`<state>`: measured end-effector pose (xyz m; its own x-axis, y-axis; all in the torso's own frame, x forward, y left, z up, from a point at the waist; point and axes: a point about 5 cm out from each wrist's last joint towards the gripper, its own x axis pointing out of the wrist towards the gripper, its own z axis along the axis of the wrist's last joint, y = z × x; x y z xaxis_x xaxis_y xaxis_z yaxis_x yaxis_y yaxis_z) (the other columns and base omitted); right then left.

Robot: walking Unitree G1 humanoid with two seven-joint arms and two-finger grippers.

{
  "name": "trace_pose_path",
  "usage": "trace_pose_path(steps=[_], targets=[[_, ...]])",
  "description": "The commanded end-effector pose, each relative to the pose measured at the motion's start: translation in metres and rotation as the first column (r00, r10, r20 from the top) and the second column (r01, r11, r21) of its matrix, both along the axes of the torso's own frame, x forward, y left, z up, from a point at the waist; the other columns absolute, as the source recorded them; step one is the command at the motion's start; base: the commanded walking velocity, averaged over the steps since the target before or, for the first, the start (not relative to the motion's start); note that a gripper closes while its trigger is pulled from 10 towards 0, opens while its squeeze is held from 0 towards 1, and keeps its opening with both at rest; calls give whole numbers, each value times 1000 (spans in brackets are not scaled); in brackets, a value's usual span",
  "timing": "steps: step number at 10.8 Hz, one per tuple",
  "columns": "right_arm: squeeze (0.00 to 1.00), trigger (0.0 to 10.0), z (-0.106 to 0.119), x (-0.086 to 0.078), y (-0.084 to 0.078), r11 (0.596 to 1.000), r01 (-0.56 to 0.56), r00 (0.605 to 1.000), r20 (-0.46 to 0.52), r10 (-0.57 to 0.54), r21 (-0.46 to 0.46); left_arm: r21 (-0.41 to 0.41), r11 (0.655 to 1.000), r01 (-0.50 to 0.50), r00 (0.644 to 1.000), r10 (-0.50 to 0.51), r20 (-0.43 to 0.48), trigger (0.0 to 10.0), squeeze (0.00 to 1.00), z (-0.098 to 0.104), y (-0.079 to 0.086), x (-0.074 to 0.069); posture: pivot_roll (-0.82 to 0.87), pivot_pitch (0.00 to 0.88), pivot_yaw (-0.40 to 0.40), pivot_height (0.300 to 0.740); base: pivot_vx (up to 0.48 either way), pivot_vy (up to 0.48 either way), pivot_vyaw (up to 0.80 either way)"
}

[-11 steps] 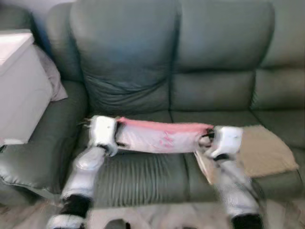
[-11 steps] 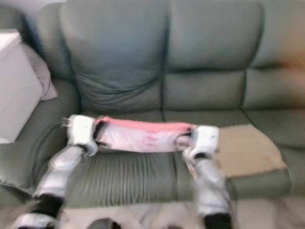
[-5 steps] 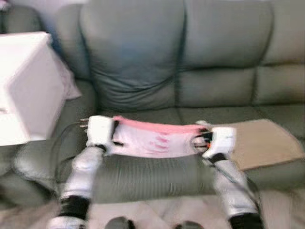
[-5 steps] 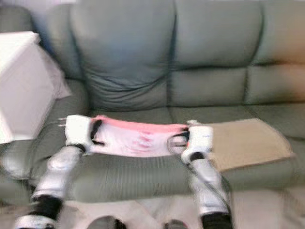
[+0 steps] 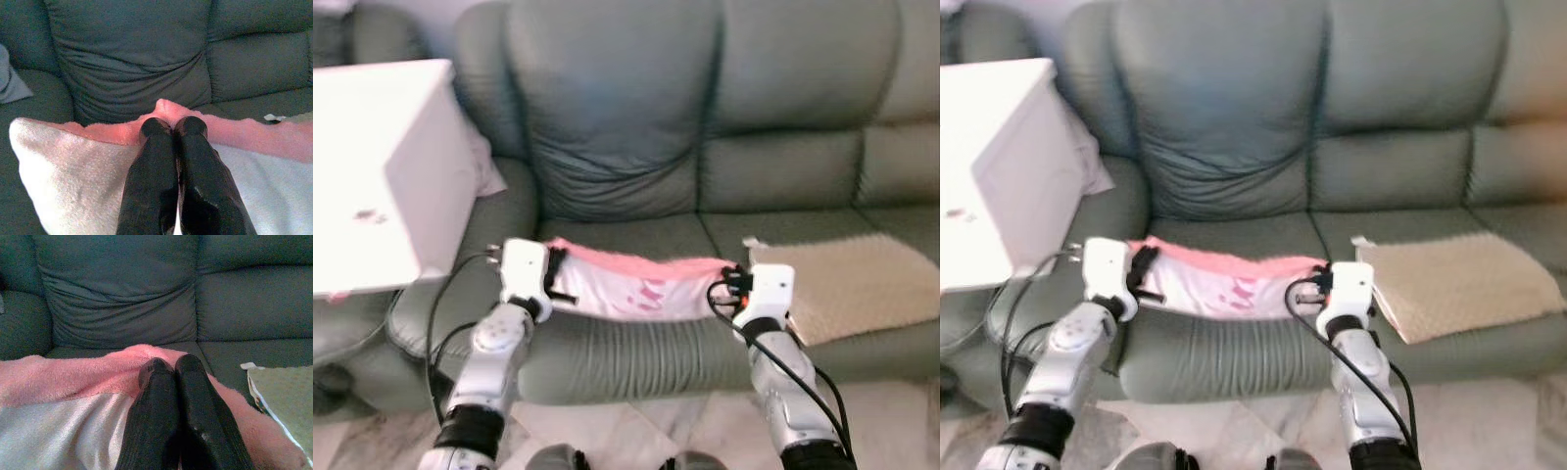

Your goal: Move the pillow to the sofa

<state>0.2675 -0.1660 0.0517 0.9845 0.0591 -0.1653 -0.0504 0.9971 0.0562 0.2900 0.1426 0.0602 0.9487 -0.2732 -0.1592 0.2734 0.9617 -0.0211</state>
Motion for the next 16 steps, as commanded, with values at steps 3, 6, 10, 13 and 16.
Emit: trace_pose_path(steps=[3,6,10,13,16], targets=[[0,10000,7,3,0,1000,-6,1000,30,6,-12,11,1000,-15,999,14,31,10000,0,7,-1,1,-23,0,-5,740,0,0,0],[0,10000,12,6,1,1000,-11,999,47,12,-24,44,994,-96,995,95,30,10000,0,6,3,0,-26,0,-4,740,0,0,0],[0,10000,13,-6,6,1000,-21,999,41,21,5,49,988,-149,989,148,24,10000,0,6,9,-17,-9,0,-19,725,0,0,0],[0,10000,17,-10,5,1000,-17,999,40,16,23,31,983,-179,984,178,25,10000,0,12,11,-18,-10,0,-28,675,0,0,0],[0,10000,21,-8,4,999,3,999,47,-4,34,29,987,-156,987,155,33,10000,0,17,4,-16,-15,0,-15,675,0,0,0]])
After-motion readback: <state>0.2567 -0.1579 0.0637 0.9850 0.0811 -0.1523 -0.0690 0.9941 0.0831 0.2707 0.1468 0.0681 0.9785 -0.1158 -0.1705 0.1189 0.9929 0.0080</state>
